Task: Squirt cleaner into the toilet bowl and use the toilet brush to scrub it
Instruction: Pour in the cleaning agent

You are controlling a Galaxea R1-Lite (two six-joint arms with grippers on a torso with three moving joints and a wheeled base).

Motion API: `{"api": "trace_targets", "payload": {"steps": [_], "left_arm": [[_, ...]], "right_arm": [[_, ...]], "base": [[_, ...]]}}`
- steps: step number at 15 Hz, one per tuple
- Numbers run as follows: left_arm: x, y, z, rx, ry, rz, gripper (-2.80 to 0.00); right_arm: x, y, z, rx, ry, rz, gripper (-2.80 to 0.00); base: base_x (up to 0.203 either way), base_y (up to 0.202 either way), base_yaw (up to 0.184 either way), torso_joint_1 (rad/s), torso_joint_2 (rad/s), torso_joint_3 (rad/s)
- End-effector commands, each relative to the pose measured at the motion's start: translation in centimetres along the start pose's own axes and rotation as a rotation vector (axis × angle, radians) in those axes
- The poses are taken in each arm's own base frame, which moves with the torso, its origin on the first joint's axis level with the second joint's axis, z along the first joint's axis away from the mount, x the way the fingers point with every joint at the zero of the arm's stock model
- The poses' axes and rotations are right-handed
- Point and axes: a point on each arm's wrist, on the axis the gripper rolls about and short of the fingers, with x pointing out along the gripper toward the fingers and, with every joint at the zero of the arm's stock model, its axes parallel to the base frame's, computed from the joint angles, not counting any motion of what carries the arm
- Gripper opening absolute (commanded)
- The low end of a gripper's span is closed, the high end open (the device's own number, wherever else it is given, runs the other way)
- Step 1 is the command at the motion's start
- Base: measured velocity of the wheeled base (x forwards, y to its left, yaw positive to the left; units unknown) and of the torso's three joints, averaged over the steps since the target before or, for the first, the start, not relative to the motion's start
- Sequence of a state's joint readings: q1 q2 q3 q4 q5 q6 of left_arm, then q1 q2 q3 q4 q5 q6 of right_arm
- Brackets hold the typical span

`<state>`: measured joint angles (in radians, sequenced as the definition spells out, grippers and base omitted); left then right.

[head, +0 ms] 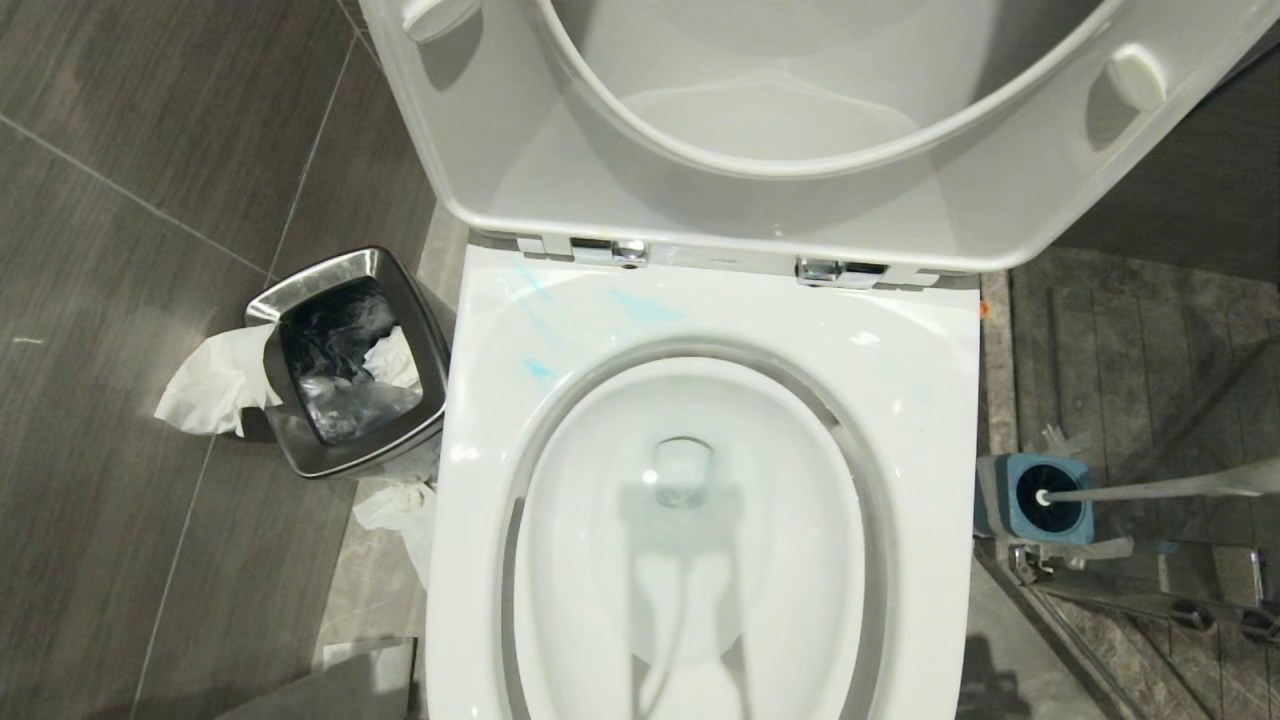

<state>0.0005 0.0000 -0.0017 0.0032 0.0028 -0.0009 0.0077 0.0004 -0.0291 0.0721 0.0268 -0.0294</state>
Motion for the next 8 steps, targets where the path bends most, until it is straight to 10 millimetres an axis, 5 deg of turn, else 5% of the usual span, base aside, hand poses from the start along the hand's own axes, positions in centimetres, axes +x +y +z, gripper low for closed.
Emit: {"api": "trace_targets", "payload": {"steps": [1, 8], "left_arm": [[0.0, 0.0, 0.0, -0.001, 0.002, 0.0, -2.8], [0.0, 0.0, 0.0, -0.001, 0.002, 0.0, -2.8]], "right_arm": [[0.0, 0.0, 0.0, 0.0, 0.002, 0.0, -2.8], [-1.1, 0.0, 0.4, 0.012, 0.237, 0.009, -2.8]], "base": [[0.0, 0.0, 0.0, 0.0, 0.0, 0.0], [0.0, 0.0, 0.0, 0.0, 0.0, 0.0]]}}
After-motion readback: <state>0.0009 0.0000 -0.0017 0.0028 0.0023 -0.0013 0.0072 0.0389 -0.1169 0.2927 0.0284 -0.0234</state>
